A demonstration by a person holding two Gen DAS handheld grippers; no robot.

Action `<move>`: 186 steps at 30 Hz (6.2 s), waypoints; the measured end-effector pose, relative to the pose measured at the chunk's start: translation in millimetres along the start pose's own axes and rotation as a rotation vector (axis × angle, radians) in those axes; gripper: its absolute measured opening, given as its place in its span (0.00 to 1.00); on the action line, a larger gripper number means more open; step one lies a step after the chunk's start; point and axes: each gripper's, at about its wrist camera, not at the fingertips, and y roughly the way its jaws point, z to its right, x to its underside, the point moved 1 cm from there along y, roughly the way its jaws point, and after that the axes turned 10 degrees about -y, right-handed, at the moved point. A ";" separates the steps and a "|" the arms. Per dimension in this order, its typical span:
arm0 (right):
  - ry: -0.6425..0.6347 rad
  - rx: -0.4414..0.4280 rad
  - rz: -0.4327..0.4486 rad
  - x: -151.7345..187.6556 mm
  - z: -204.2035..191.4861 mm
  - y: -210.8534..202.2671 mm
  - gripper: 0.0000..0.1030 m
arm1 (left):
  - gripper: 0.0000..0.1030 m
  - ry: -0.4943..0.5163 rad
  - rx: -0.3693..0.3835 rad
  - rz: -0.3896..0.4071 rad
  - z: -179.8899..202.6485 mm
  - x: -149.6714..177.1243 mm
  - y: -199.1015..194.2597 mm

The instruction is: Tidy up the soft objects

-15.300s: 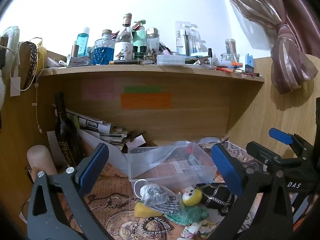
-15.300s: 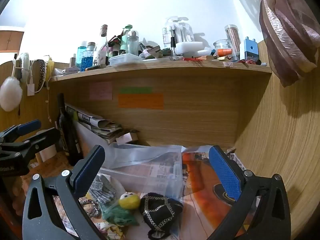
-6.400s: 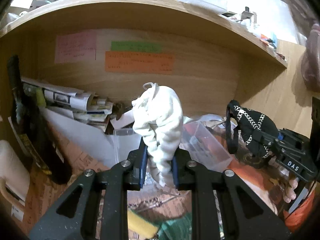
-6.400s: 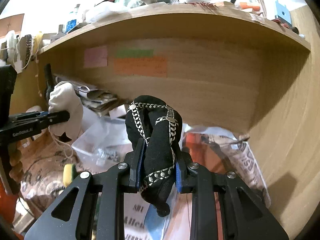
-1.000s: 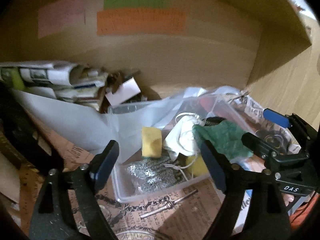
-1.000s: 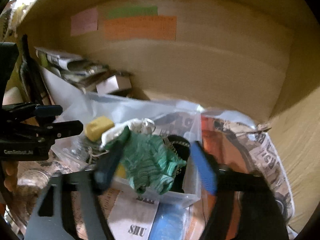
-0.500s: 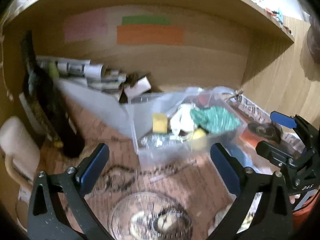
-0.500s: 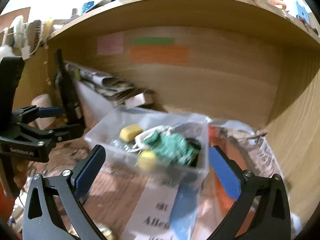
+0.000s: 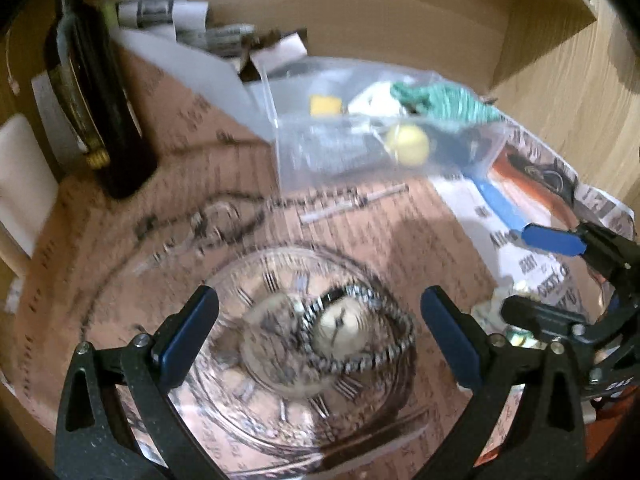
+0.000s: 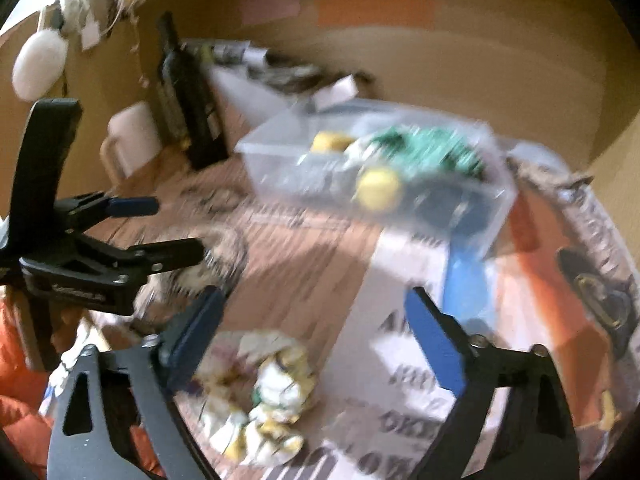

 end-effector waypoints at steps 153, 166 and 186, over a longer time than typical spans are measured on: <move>0.030 0.288 0.576 -64.8 31.6 -152.3 1.00 | 1.00 0.045 0.134 0.655 59.1 -62.3 -162.7; 0.029 0.282 0.571 -65.4 32.1 -151.9 1.00 | 1.00 0.057 0.140 0.650 59.4 -61.5 -160.1; 0.033 0.285 0.558 -64.9 34.8 -145.2 1.00 | 1.00 0.053 0.161 0.622 54.3 -64.7 -154.1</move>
